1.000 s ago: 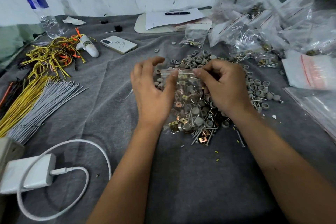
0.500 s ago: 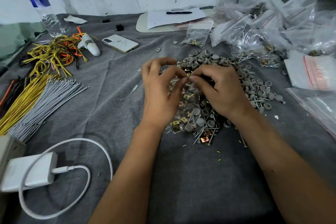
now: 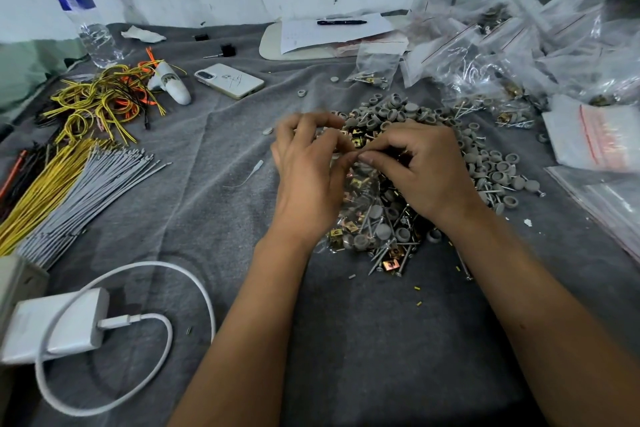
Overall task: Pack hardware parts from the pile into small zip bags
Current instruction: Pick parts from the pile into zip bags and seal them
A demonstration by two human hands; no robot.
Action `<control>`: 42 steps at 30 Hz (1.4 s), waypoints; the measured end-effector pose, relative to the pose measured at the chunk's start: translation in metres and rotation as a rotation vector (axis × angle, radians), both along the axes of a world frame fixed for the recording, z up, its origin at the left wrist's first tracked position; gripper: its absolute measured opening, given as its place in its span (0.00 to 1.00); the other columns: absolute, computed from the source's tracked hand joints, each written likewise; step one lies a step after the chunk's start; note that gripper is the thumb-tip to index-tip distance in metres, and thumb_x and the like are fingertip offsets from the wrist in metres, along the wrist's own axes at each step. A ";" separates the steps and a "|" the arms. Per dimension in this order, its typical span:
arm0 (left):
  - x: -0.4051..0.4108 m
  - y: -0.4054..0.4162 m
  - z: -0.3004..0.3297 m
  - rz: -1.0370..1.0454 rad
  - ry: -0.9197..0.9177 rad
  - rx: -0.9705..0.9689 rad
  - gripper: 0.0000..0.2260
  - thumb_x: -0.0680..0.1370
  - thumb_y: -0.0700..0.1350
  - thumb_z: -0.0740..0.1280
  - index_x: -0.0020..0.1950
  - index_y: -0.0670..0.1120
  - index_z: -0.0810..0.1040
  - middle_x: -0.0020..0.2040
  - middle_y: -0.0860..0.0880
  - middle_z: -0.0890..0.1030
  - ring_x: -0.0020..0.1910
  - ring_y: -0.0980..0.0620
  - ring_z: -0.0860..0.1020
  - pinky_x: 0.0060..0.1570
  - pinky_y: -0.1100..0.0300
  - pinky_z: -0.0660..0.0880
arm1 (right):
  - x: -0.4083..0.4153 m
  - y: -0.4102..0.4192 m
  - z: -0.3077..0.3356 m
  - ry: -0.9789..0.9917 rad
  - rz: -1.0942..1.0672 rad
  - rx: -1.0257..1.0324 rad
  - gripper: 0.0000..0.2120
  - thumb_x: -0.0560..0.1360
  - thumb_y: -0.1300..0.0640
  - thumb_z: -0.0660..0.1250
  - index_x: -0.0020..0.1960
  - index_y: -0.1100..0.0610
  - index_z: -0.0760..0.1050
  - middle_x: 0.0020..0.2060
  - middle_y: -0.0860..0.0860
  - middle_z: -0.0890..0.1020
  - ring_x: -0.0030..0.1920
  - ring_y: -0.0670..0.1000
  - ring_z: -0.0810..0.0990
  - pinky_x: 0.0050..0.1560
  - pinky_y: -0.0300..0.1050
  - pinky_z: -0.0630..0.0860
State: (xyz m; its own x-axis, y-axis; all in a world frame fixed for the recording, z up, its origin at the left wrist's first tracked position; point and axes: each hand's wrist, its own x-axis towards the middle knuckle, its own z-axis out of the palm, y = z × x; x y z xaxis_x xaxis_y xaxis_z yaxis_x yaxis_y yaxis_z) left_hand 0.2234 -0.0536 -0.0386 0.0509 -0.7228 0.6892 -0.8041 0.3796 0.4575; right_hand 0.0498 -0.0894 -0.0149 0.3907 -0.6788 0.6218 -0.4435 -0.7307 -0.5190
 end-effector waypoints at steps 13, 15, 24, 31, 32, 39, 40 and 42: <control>-0.001 0.002 0.000 -0.019 -0.016 0.023 0.05 0.79 0.47 0.73 0.48 0.46 0.83 0.62 0.52 0.80 0.66 0.45 0.71 0.60 0.54 0.61 | -0.001 0.002 0.002 0.002 -0.035 0.015 0.05 0.76 0.61 0.74 0.52 0.59 0.86 0.45 0.49 0.86 0.46 0.43 0.83 0.51 0.32 0.75; -0.002 0.002 0.000 -0.027 0.008 0.032 0.04 0.79 0.47 0.73 0.49 0.47 0.84 0.61 0.52 0.80 0.66 0.46 0.71 0.59 0.56 0.60 | -0.002 0.003 0.003 -0.034 -0.063 0.039 0.05 0.75 0.59 0.76 0.51 0.58 0.87 0.43 0.48 0.86 0.43 0.39 0.83 0.48 0.28 0.73; -0.003 0.000 0.000 -0.021 0.027 0.033 0.02 0.78 0.43 0.74 0.48 0.45 0.84 0.60 0.52 0.81 0.65 0.45 0.71 0.56 0.58 0.58 | -0.001 0.003 0.003 0.029 -0.018 0.039 0.04 0.77 0.61 0.74 0.50 0.60 0.86 0.44 0.48 0.85 0.45 0.45 0.82 0.51 0.37 0.75; 0.008 -0.001 0.003 -0.039 0.129 0.144 0.06 0.79 0.48 0.74 0.47 0.46 0.84 0.53 0.53 0.84 0.60 0.46 0.75 0.60 0.38 0.71 | -0.001 0.000 0.000 0.008 -0.066 0.003 0.02 0.78 0.63 0.72 0.49 0.61 0.83 0.43 0.51 0.83 0.44 0.50 0.80 0.49 0.42 0.76; 0.009 -0.001 0.004 -0.047 0.149 0.149 0.05 0.78 0.47 0.74 0.46 0.46 0.84 0.54 0.53 0.84 0.61 0.47 0.75 0.61 0.39 0.70 | -0.001 -0.001 0.000 0.006 -0.069 0.003 0.02 0.78 0.63 0.72 0.49 0.61 0.83 0.43 0.51 0.83 0.44 0.50 0.80 0.49 0.43 0.75; 0.010 -0.001 0.006 -0.070 0.289 0.212 0.04 0.76 0.47 0.77 0.44 0.50 0.84 0.54 0.55 0.84 0.61 0.50 0.75 0.63 0.46 0.72 | -0.002 -0.001 -0.001 0.004 -0.087 0.022 0.02 0.78 0.63 0.71 0.49 0.61 0.82 0.43 0.51 0.83 0.44 0.48 0.79 0.49 0.36 0.74; 0.011 -0.001 0.006 -0.072 0.324 0.244 0.04 0.77 0.47 0.77 0.44 0.52 0.83 0.54 0.55 0.84 0.61 0.48 0.76 0.63 0.43 0.73 | -0.002 -0.002 0.000 -0.006 -0.097 0.026 0.02 0.78 0.63 0.72 0.49 0.61 0.82 0.43 0.51 0.83 0.44 0.47 0.79 0.48 0.32 0.73; 0.013 -0.003 0.005 -0.103 0.424 0.291 0.07 0.77 0.44 0.76 0.43 0.52 0.81 0.57 0.53 0.84 0.59 0.41 0.79 0.58 0.34 0.76 | -0.003 -0.002 0.001 -0.020 -0.122 0.038 0.02 0.78 0.63 0.71 0.49 0.61 0.82 0.43 0.49 0.82 0.43 0.44 0.77 0.47 0.26 0.69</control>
